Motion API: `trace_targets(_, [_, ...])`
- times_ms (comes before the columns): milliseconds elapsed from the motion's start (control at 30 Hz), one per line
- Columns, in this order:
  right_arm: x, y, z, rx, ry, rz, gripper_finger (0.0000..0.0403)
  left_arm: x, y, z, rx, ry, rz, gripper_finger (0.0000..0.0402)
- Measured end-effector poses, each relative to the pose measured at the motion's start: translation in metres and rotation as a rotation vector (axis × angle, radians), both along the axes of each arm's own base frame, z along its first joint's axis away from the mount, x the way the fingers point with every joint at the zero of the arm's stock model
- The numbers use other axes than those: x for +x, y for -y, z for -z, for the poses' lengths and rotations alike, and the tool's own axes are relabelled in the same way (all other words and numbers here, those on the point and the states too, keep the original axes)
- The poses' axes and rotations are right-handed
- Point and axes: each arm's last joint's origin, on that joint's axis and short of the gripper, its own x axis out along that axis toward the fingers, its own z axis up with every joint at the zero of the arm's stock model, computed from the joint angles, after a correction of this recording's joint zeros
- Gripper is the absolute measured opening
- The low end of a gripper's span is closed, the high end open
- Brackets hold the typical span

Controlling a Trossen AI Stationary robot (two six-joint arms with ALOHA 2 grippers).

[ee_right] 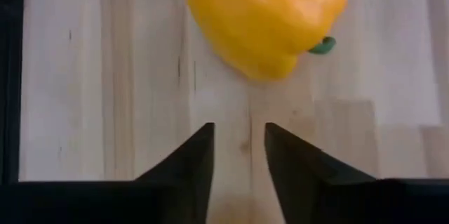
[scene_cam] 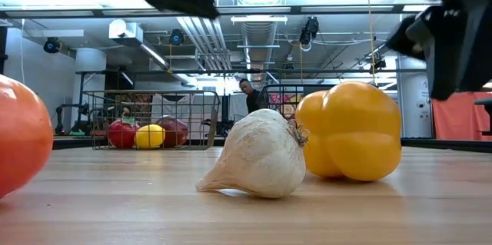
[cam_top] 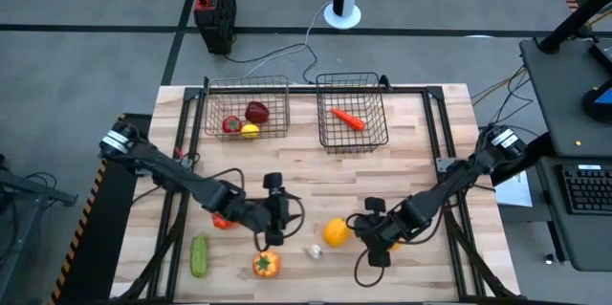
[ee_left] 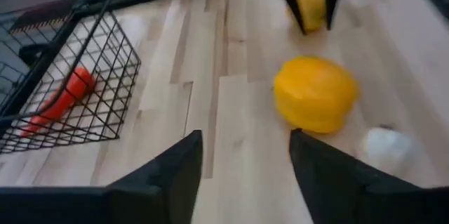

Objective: Sort produce into baskets
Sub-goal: Put the lemon into the gold wire basket

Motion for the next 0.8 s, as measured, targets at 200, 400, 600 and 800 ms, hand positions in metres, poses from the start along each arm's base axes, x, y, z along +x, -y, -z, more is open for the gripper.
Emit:
trace_targets(200, [-0.005,0.004,0.019,0.004,0.042,-0.007,0.0036,0.018,0.0,0.015,0.011,-0.019,0.005,0.0086])
trace_targets(400, [-0.004,0.003,0.017,-0.024,0.068,-0.031,0.0012,0.034,0.007,0.004,0.009,0.009,0.01,0.001])
trace_targets(600, [-0.007,0.005,-0.001,-0.01,0.048,-0.007,0.0012,0.037,0.01,-0.011,0.024,-0.042,0.009,0.0002])
trace_targets(800, [-0.022,0.007,-0.022,-0.009,-0.189,0.054,0.0013,0.036,0.01,-0.019,0.004,-0.093,0.008,0.0001])
